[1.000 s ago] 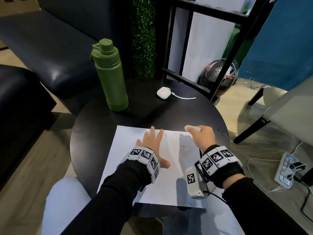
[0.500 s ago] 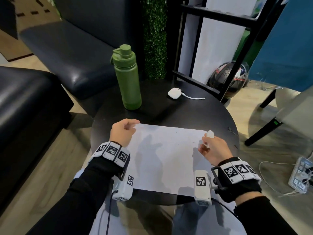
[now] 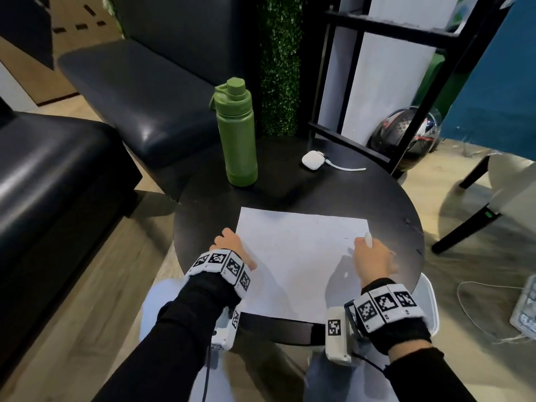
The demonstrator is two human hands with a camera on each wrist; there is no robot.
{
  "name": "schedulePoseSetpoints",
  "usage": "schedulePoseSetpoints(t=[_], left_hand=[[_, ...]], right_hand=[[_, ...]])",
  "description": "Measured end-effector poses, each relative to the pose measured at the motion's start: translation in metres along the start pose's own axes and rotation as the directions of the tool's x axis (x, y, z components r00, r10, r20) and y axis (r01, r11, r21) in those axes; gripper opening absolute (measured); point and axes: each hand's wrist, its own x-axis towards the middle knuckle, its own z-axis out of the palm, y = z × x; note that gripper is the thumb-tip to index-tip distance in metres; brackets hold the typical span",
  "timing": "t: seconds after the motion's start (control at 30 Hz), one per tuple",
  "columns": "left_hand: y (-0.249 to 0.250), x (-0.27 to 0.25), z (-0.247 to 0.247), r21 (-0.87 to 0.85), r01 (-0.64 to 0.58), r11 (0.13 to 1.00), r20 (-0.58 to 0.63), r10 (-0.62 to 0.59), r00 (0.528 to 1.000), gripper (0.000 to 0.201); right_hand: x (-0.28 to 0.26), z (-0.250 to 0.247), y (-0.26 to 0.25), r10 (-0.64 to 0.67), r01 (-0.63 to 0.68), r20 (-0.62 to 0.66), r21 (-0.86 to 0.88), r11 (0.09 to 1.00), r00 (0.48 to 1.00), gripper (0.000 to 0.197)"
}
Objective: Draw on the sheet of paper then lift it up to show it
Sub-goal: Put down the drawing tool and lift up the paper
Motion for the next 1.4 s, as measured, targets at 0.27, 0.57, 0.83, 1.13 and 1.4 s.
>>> schedulePoseSetpoints(t=[0.27,0.57,0.83,1.13,1.4], left_hand=[[-0.003,0.012,-0.003,-0.177,0.075,0.981,-0.034,-0.082,0.996,0.055],[-0.003,0.015,-0.020,-0.530,-0.139,0.836,-0.107,0.097,0.990,0.011],[0.008,0.001,-0.065,-0.628,-0.462,0.626,-0.403,0.246,0.881,0.018],[0.019,-0.010,-0.058,-0.748,-0.529,0.401,-0.430,0.315,0.846,0.019],[0.023,-0.025,-0.047,-0.568,-0.641,0.516,-0.634,0.223,0.741,0.027]], right_hand=[[0.007,-0.011,-0.012,-0.019,0.035,0.056,-0.297,0.954,0.998,0.038],[0.014,-0.030,-0.028,-0.086,0.091,0.196,-0.013,0.996,0.977,0.028],[0.006,-0.066,-0.053,-0.401,0.404,-0.050,0.076,0.912,0.915,0.037],[-0.008,-0.086,-0.064,-0.717,0.692,-0.133,-0.193,0.696,0.684,0.032],[-0.020,-0.086,-0.050,-0.836,0.793,-0.228,-0.268,0.547,0.500,0.034]])
